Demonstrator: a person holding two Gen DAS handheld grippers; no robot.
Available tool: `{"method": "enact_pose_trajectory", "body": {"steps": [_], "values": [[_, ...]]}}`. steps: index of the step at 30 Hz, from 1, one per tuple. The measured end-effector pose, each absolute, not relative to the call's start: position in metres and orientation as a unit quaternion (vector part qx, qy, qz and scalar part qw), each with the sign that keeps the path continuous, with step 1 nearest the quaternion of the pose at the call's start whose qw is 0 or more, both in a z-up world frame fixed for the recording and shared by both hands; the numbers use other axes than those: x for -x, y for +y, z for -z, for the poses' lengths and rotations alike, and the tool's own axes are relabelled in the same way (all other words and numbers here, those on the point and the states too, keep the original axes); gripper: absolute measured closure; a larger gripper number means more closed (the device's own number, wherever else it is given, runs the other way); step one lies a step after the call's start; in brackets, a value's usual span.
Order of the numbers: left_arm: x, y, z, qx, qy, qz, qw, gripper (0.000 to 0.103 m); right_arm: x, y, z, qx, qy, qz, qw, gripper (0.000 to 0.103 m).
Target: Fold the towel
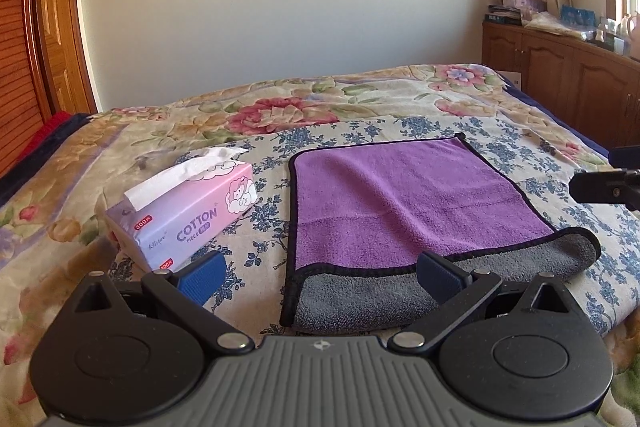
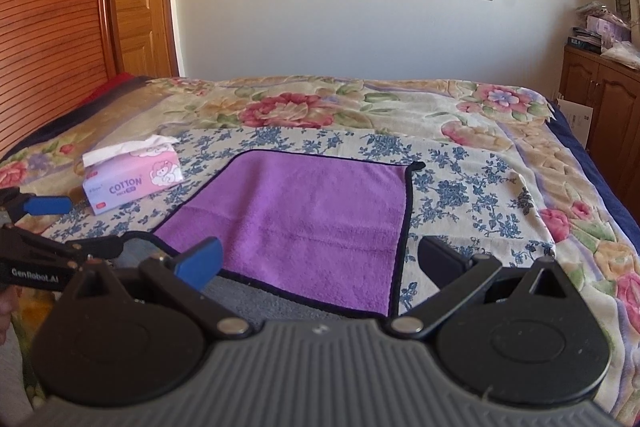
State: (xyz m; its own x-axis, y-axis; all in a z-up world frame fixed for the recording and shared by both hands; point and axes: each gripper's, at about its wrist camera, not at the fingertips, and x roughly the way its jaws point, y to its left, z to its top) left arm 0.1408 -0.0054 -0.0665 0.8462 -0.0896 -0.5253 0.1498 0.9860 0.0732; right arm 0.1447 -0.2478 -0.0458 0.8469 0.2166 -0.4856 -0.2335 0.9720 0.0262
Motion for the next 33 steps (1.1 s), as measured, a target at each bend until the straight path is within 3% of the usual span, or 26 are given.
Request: {"method": "enact_pose_trajectory", "body": {"steps": [13,18,28,33], "values": [[-0.170,0.005,0.081,-0.039,0.302,0.081,0.949,0.015,-0.159,-0.252,0.057,0.016,0.279,-0.123,0.952,0.000],[-0.181,0.009,0.086,-0.034,0.314,0.085,0.945,0.031,-0.163,-0.255,0.061,0.009,0.293,-0.123,0.948,0.000],[-0.196,0.016,0.095,-0.004,0.344,0.095,0.934,0.045,-0.171,-0.256,0.069,0.016,0.317,-0.121,0.941,0.000],[-0.200,0.017,0.101,0.002,0.365,0.102,0.925,0.061,-0.177,-0.261,0.076,0.018,0.336,-0.111,0.935,0.000]]}}
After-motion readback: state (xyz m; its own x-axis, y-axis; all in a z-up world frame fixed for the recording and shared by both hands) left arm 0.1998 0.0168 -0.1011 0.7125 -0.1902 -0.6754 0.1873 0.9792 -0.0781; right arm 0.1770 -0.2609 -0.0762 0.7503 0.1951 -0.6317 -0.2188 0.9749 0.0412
